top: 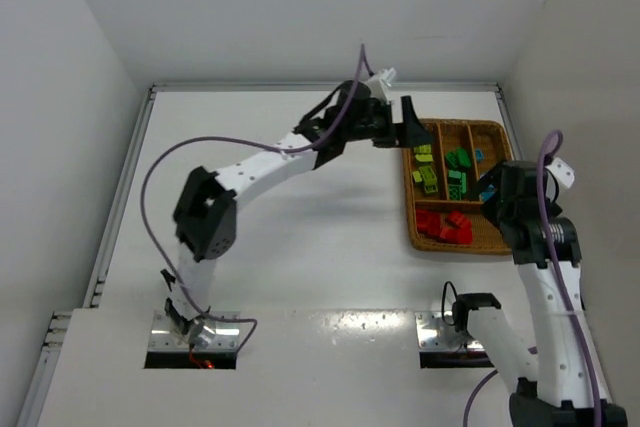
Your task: Sort the legos into containers by color
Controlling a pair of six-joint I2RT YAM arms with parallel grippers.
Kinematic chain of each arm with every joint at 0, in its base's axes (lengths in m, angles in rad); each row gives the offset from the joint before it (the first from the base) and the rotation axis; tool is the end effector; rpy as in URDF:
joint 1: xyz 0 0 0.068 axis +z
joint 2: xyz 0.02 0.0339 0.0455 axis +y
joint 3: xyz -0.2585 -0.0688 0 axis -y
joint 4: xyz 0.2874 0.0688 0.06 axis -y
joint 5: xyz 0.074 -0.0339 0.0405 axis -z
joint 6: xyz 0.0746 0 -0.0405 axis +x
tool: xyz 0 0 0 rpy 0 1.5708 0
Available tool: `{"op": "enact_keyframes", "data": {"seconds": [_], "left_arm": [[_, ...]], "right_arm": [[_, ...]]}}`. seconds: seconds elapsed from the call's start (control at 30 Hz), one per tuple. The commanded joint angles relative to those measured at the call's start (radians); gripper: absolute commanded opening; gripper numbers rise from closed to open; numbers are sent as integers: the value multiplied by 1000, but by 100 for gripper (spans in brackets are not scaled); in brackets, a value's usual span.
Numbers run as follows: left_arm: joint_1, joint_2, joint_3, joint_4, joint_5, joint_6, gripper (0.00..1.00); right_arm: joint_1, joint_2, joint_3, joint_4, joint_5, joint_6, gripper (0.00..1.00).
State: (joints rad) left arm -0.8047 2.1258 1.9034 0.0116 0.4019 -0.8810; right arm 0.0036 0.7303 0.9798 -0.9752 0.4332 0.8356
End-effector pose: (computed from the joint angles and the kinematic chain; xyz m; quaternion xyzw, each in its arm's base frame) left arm 0.3875 -0.4449 0.2985 0.0964 0.7662 -0.5632 0.2941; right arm 0.1972 -0.0306 0.3210 0.4406 0.7792 -0.0158 0.4456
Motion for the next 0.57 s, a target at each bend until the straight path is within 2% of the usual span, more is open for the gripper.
{"op": "enact_keyframes", "data": {"seconds": [0.0, 0.03, 0.13, 0.17, 0.27, 0.43, 0.53], "left_arm": [[65, -221, -206, -157, -86, 209, 97], [77, -268, -313, -171, -138, 226, 98], [142, -455, -511, -196, -228, 273, 98], [160, -499, -556, -205, -300, 283, 99], [245, -633, -682, -205, -348, 295, 99], [386, -731, -731, -239, -339, 323, 99], [417, -779, -742, -248, -350, 333, 99]], "right_arm": [[7, 72, -26, -36, -33, -27, 100], [7, 72, -44, -27, -56, -36, 100], [7, 55, -73, 7, -80, -36, 100], [7, 44, -73, 7, -80, -36, 100], [7, 26, -82, 18, -80, -46, 100], [7, 26, -92, 55, -67, -46, 100], [7, 15, -113, 88, -57, -46, 100]]}}
